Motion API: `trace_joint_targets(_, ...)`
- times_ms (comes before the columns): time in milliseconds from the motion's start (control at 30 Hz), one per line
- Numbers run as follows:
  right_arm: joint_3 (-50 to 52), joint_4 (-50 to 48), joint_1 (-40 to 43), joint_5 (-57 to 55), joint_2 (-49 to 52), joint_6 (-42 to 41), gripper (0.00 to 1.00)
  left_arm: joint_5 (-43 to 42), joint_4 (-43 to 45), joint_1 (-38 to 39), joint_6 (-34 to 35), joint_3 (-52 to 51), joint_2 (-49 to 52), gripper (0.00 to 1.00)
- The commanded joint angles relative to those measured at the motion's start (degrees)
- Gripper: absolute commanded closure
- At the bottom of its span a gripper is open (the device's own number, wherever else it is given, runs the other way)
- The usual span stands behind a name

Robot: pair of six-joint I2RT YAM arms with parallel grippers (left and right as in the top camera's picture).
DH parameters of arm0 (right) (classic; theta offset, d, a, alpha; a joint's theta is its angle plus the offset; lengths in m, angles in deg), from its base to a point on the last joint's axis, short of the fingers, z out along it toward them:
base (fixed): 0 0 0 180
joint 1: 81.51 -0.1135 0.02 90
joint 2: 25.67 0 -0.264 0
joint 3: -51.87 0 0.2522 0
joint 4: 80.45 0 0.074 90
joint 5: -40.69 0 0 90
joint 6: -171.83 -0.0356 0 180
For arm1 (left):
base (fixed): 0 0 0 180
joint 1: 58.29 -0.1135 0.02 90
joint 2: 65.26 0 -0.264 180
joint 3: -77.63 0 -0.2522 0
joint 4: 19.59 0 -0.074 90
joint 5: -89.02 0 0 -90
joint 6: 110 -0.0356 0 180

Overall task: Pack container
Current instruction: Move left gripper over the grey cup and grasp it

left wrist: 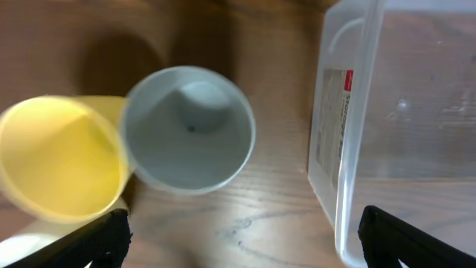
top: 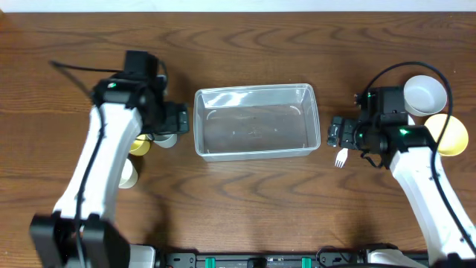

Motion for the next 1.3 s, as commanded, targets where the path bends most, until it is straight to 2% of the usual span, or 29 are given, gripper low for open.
trace_joint_targets(0,-1.03,0.42,0.48,-0.35,1.73,-1.31,0.01,0.33,0.48,0.33,-0.98,0.74,3.04,0.02)
trace_joint_targets(267,-1.01,1.33,0.48,-0.37,2.78,-1.27,0.01,0.79,2.01,0.28,-0.96,0.74,10.47,0.01)
trace_joint_targets(467,-0.98,2.16,0.48,-0.37,2.78,-1.27,0.01,2.58,3.08,0.28,-0.98,0.74,12.46,0.01)
trace_joint_targets(533,-0.98,2.36,0.48,-0.39,2.78,-1.27,0.01,3.85,3.10,0.28,-0.98,0.74,12.50,0.08)
trace_joint_targets(667,-0.98,2.58,0.48,-0.39,2.78,-1.27,0.01,6.60,3.21,0.28,-0.96,0.74,12.50,0.39)
trace_joint_targets(733,-0.98,2.62,0.48,-0.37,2.78,-1.29,0.01,7.06,3.41,0.28,-0.96,0.74,12.50,0.49)
trace_joint_targets(833,-0.98,2.69,0.48,-0.39,2.78,-1.29,0.01,7.30,3.72,0.28,-0.96,0.74,12.50,0.55)
trace_joint_targets(1033,-0.98,3.45,0.48,-0.39,2.78,-1.29,0.02,7.26,4.39,0.28,-0.96,0.72,12.52,0.58)
trace_joint_targets(1133,-0.98,3.63,0.48,-0.37,2.78,-1.29,0.02,7.23,4.37,0.28,-0.96,0.72,12.63,0.63)
trace_joint_targets(1267,-0.98,3.69,0.48,-0.37,2.78,-1.29,0.02,7.21,4.22,0.31,-0.94,0.72,13.29,0.77)
